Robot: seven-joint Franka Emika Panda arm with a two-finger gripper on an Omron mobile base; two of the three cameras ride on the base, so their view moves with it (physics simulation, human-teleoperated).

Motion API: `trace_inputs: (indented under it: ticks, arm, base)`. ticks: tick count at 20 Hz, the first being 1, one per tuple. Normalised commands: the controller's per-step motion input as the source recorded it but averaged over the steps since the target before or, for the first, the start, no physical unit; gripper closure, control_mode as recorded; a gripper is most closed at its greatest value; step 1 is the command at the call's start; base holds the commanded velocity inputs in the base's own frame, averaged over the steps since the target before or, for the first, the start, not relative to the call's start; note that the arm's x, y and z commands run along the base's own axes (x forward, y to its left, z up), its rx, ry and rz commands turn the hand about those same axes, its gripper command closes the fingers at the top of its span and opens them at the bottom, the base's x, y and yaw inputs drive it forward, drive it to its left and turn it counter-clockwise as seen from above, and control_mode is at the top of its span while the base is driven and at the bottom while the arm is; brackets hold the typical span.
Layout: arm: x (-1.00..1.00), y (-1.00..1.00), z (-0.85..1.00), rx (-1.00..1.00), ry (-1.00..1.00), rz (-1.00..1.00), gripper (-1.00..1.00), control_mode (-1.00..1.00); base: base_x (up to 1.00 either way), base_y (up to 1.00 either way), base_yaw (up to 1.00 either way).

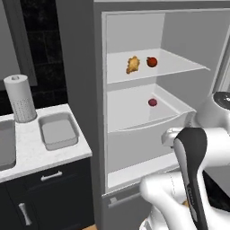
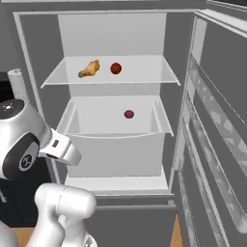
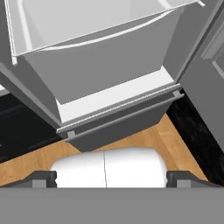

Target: Place one tomato and one chicken drumstick in each tupperware on the nearby counter, to pack two identical lunches.

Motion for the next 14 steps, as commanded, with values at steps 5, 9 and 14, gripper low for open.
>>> trace_inputs:
  ticks: [5, 9, 14]
  arm:
    - [0.00, 0.00, 0.00, 0.00, 0.00, 0.00, -1.00, 1.00]
    - [0.00, 0.00, 0.00, 0.00, 0.00, 0.00, -1.00, 1.00]
    - [0.00, 0.00, 0.00, 0.00, 0.00, 0.00, -1.00, 1.00]
  base:
    - [0.45, -0.34, 0.01]
    - [0.45, -0.38, 0.07]
    - [0.41, -0.38, 0.18]
